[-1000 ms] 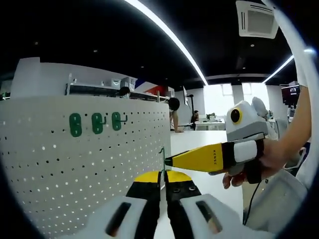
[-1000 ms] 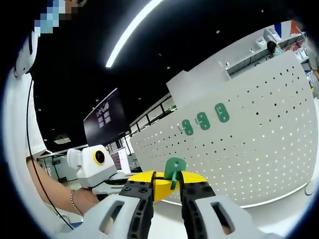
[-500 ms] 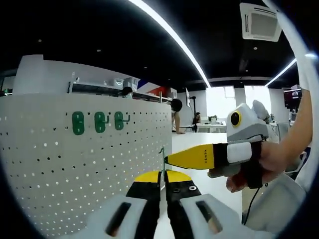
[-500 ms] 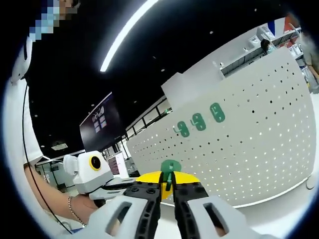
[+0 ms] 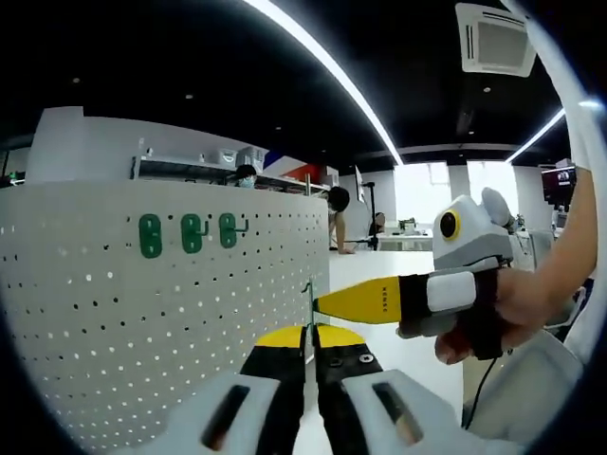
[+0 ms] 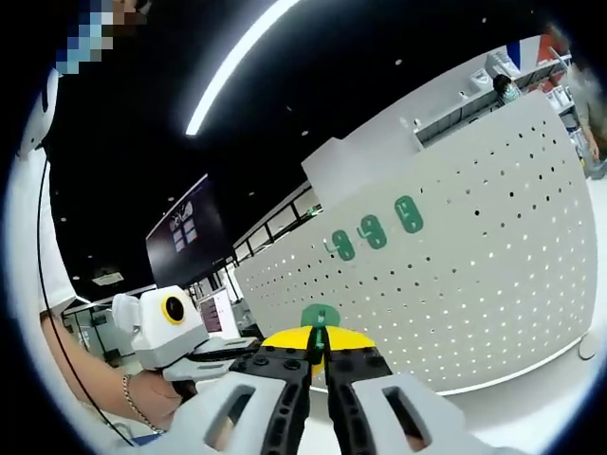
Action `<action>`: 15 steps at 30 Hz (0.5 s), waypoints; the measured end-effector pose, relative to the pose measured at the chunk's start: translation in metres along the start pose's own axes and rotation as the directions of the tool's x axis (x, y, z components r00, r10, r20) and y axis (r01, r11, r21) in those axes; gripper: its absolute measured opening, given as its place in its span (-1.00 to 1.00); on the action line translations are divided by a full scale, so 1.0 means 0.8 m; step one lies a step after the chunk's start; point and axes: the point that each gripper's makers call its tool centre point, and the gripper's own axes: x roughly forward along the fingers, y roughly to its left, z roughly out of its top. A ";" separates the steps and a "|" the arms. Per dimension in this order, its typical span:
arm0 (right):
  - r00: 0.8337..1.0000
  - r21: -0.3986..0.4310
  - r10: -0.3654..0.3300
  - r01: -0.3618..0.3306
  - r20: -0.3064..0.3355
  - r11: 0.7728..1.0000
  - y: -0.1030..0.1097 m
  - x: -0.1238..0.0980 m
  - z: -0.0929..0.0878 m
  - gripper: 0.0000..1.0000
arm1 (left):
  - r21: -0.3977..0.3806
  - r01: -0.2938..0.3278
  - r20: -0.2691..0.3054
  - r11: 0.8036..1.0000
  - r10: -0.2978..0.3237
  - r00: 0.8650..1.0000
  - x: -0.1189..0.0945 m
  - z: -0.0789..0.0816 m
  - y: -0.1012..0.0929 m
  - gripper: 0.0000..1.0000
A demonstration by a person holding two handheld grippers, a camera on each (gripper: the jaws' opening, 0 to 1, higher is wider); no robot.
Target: Insert the hook assembly into the mounting plate slot until the hook locks in place.
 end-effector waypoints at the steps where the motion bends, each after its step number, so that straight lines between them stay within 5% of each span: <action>1: 1.000 0.000 -0.003 0.003 0.000 1.000 0.000 0.000 0.000 -0.96 | -0.004 -0.002 0.000 1.000 0.002 1.000 0.000 0.000 0.000 -0.96; 15: 0.999 0.041 -0.034 0.034 -0.004 0.999 0.000 0.002 -0.001 -1.00 | -0.012 -0.014 0.002 1.000 0.014 1.000 -0.001 0.002 0.001 -0.97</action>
